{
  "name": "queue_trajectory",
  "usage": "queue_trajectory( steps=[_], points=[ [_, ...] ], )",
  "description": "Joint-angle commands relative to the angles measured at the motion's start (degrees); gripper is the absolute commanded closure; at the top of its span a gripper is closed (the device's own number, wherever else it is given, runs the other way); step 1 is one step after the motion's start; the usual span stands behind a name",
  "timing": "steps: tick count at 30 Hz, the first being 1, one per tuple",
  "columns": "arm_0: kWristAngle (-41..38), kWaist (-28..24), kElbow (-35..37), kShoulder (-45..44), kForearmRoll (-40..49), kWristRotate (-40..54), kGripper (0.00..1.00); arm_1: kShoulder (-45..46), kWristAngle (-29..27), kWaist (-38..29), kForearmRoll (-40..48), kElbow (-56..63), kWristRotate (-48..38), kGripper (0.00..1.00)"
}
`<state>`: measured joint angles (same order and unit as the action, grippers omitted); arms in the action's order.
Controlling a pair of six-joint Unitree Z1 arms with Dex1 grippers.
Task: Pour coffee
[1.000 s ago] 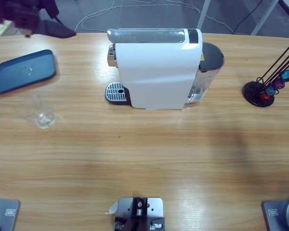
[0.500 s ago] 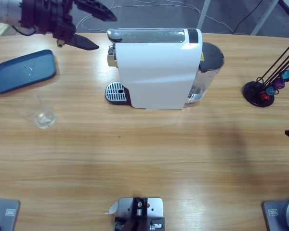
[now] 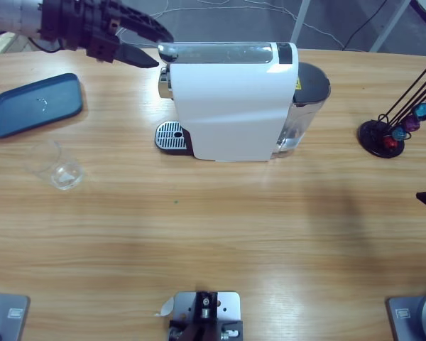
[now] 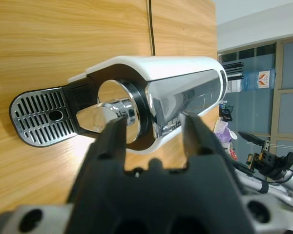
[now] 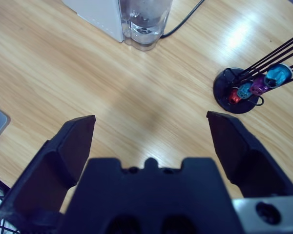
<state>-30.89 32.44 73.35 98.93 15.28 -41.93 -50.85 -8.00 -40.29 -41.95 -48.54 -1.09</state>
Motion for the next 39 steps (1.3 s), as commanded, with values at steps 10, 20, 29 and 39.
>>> queue_trajectory(
  steps=[10,20,29,39],
  points=[
    [-0.64,0.36,-0.20,1.19,-2.27,0.98,1.000,-2.64,0.44,-0.47,-0.76,-0.10,-0.40,0.000],
    [0.31,2.94,7.35,-4.27,-2.95,0.70,1.000,-2.17,0.44,-0.44,-0.85,-0.01,-0.33,0.000],
    [8.09,9.59,6.69,-13.98,-2.27,20.56,0.008,-1.83,-6.42,-0.40,-0.36,-0.05,-3.30,0.000],
    [34.79,18.82,-19.33,-29.46,5.52,61.52,0.000,0.51,-15.40,15.30,17.89,11.92,-7.52,0.142]
  ],
)
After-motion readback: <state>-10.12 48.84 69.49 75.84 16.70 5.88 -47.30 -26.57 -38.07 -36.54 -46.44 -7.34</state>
